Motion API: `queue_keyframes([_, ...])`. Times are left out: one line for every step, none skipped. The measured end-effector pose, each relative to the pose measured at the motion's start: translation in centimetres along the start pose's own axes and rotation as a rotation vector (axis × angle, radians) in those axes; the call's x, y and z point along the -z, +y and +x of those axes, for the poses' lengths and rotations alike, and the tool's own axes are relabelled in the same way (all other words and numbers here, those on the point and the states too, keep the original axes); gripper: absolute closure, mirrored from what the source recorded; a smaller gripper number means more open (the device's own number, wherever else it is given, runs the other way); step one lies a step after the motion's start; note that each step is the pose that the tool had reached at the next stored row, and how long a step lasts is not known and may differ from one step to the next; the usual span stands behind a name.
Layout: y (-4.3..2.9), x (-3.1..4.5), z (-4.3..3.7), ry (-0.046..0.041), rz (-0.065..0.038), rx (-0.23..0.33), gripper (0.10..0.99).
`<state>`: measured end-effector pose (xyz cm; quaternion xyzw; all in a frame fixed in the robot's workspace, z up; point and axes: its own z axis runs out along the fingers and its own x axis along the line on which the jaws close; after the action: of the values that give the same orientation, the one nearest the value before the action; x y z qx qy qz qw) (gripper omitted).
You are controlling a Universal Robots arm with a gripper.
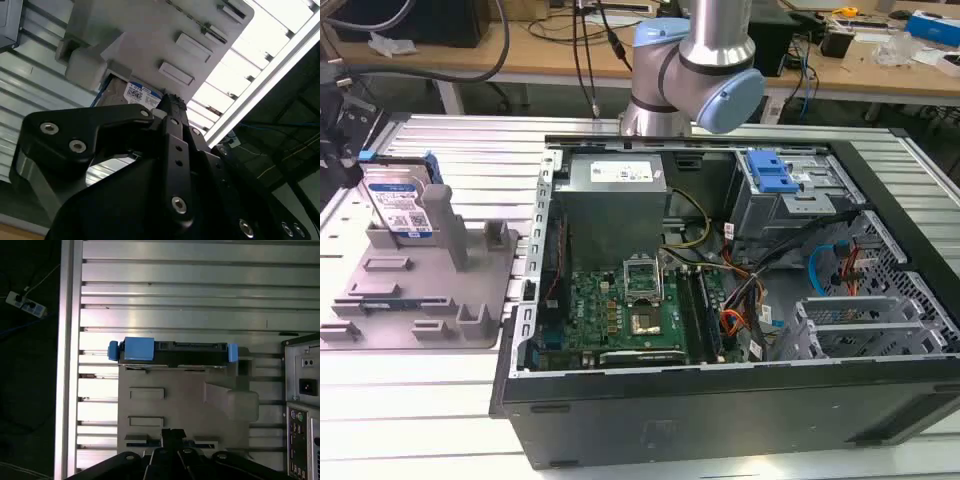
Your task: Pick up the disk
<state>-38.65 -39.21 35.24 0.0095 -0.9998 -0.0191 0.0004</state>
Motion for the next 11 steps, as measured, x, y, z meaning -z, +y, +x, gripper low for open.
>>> queue_keyframes([0.0,0.0,0.0,0.0,0.0,0.0,0.98])
queue_keyframes([0.0,0.0,0.0,0.0,0.0,0.0,0.98])
queue_keyframes([0.0,0.0,0.0,0.0,0.0,0.0,0.98])
queue_keyframes([0.0,0.0,0.0,0.0,0.0,0.0,0.98])
queue_keyframes([0.0,0.0,0.0,0.0,0.0,0.0,0.98])
queue_keyframes([0.0,0.0,0.0,0.0005,0.0,0.013,0.98])
queue_keyframes([0.0,-0.01,0.0,0.0011,0.0,0.032,0.98])
queue_keyframes([0.0,-0.01,0.0,0.0018,0.0,0.049,0.98])
queue_keyframes([0.0,0.0,0.0,0.003,0.0,0.082,0.98])
queue_keyframes([0.0,0.0,0.0,0.0043,0.0,0.112,0.98])
queue_keyframes([0.0,-0.01,0.0,0.0053,0.0,0.14,0.98])
